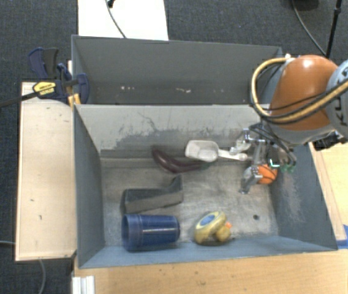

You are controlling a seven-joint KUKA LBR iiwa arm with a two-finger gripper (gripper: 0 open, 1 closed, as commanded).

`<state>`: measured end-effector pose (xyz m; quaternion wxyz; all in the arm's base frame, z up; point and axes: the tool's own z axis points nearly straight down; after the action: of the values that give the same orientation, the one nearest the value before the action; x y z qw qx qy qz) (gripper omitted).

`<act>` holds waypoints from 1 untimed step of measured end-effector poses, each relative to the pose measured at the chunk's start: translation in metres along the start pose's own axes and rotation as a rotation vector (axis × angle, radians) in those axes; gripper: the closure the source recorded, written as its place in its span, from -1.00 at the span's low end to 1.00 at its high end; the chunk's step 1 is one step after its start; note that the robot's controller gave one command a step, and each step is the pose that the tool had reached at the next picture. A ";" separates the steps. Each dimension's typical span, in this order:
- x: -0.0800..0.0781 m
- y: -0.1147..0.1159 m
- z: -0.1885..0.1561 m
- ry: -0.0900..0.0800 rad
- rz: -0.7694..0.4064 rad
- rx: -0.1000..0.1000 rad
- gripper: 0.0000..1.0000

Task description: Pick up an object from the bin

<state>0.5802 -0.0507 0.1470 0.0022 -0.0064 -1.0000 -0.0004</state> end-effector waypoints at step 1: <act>-0.002 0.000 -0.004 -0.008 -0.001 0.001 -1.00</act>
Offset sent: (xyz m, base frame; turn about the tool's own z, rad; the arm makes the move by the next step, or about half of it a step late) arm 0.0055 -0.0889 -0.0770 -0.2053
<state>0.5822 -0.0506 0.1510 -0.0017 -0.0057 -1.0000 0.0000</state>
